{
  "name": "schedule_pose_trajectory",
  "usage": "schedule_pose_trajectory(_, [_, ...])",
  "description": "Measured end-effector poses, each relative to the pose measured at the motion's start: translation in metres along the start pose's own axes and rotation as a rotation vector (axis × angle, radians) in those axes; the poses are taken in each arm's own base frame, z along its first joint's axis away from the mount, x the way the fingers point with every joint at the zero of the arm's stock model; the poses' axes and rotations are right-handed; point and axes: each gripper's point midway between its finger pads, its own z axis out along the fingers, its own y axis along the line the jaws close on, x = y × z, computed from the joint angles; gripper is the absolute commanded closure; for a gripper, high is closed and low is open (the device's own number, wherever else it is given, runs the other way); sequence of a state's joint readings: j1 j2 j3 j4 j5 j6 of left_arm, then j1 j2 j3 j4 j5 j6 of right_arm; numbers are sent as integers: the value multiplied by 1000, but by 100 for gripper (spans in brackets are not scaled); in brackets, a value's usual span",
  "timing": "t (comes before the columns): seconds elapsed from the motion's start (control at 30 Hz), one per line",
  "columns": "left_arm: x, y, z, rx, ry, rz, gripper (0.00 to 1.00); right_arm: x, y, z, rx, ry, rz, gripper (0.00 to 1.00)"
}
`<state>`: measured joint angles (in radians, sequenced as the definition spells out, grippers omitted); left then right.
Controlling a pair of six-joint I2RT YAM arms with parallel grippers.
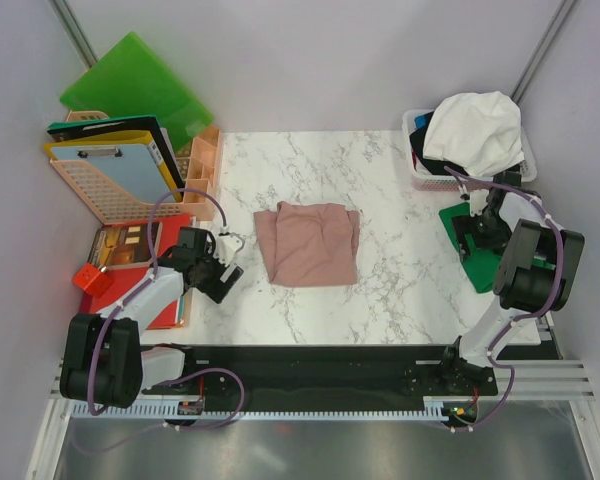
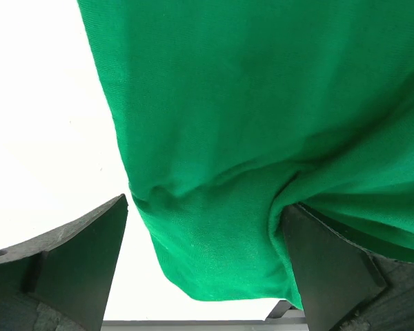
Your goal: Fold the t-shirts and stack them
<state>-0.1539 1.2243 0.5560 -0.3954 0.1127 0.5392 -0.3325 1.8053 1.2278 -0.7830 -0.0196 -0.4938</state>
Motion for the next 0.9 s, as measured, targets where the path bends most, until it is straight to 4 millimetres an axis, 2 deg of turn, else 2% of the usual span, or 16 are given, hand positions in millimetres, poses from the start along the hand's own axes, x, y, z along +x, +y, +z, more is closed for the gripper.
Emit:
schedule_pose_trajectory(0.23, [0, 0, 0, -1, 0, 0, 3, 0, -3, 0, 12, 0, 3, 2])
schedule_pose_trajectory(0.37, [0, 0, 0, 0, 1, 0, 3, -2, -13, -5, 28, -11, 29, 2])
schedule_pose_trajectory(0.5, [0, 0, 0, 0, 1, 0, 3, -5, -47, -18, 81, -52, 102, 2])
schedule_pose_trajectory(0.63, [0, 0, 0, 2, 2, 0, 3, 2, -80, -27, 136, -73, 173, 2])
schedule_pose_trajectory(0.77, [0, 0, 0, 4, 5, 0, 3, 17, -102, -30, 174, -66, 224, 2])
schedule_pose_trajectory(0.9, [0, 0, 0, 4, 6, 0, 3, 23, -119, -32, 215, -79, 262, 2])
